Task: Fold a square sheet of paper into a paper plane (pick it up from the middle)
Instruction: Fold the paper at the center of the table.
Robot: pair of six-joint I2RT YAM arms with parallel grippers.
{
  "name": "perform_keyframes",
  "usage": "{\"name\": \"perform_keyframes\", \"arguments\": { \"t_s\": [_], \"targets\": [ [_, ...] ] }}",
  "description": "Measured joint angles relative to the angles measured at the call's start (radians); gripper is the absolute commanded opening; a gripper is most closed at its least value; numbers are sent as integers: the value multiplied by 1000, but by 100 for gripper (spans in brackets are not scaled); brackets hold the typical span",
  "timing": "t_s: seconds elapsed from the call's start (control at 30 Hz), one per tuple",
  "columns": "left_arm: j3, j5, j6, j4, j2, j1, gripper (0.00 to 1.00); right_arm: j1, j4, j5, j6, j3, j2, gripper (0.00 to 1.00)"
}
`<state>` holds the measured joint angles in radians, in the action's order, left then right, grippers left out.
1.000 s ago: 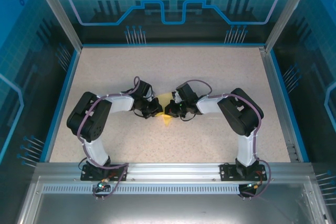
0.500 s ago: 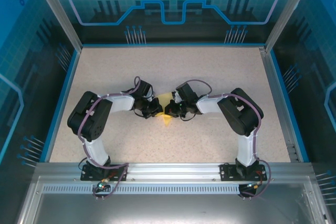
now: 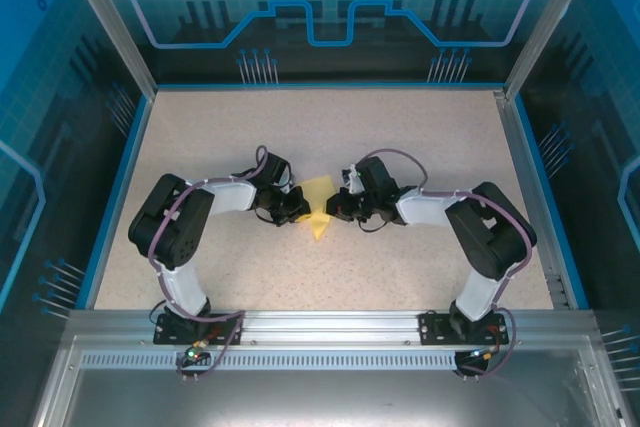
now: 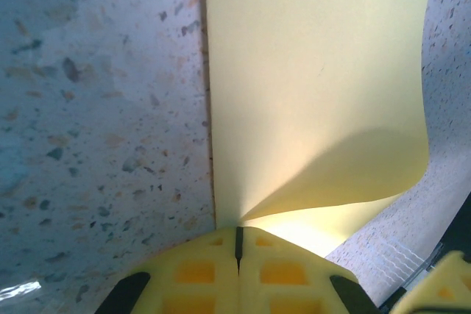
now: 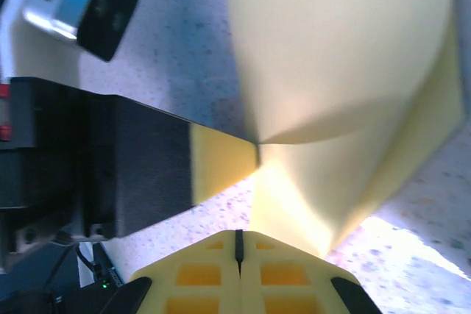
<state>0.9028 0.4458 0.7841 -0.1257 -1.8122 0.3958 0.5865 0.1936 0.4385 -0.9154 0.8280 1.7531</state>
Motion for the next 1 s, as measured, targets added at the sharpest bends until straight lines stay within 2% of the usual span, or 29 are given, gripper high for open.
{"name": "perform_keyframes", "arguments": {
  "t_s": [0.57,1.0],
  "targets": [
    [0,-2,0,0,0,0,0,-7,32,23,3,-1,116,0],
    [0,-3,-1,-1,1,0,0,-30,-26,21,34,51,97,0]
  ]
}}
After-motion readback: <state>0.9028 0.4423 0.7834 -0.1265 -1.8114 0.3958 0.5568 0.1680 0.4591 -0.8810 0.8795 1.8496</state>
